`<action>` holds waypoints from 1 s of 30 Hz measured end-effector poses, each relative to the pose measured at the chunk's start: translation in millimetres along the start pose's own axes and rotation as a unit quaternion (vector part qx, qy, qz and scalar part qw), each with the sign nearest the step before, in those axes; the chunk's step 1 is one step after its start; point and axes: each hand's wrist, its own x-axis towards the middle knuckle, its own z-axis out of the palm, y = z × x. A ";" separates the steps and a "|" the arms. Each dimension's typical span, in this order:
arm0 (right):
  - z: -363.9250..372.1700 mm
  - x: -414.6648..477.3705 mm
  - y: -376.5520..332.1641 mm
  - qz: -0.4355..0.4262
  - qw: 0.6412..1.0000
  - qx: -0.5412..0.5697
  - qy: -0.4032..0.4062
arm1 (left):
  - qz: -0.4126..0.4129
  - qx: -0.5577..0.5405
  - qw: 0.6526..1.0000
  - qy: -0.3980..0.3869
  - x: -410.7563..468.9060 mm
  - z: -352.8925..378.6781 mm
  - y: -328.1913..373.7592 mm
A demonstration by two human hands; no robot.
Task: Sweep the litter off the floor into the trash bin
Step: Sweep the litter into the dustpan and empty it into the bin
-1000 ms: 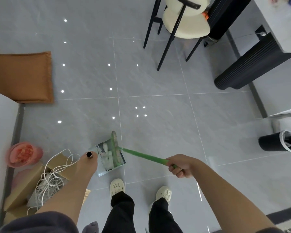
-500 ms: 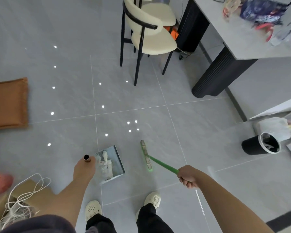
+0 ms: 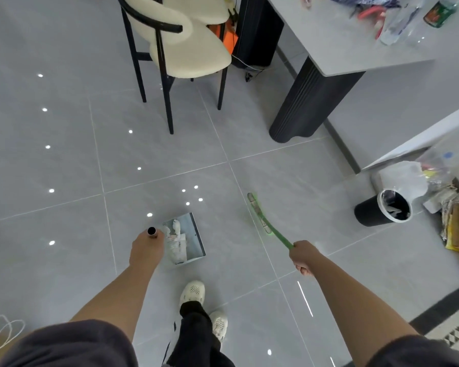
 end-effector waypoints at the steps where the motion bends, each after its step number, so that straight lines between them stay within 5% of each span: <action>1: -2.8 10.4 -2.3 0.003 1.000 0.001 0.001 | -0.002 0.005 1.000 -0.005 7.3 8.5 7.3; 8: -6.2 63.3 -33.7 0.013 1.000 -0.009 -0.006 | -0.067 -0.004 0.996 -0.059 38.8 42.2 8.6; 17: 40.1 52.6 -94.1 -0.062 0.967 -0.209 -0.135 | -0.153 -0.061 0.984 -0.072 54.8 33.3 -4.0; 22: 9.1 41.2 -112.2 0.013 0.970 0.013 -0.244 | -0.144 -0.073 0.985 -0.061 55.5 22.6 4.3; 30: -101.5 39.4 -42.3 0.053 0.968 0.128 -0.210 | -0.079 -0.007 0.994 -0.070 44.3 40.8 56.1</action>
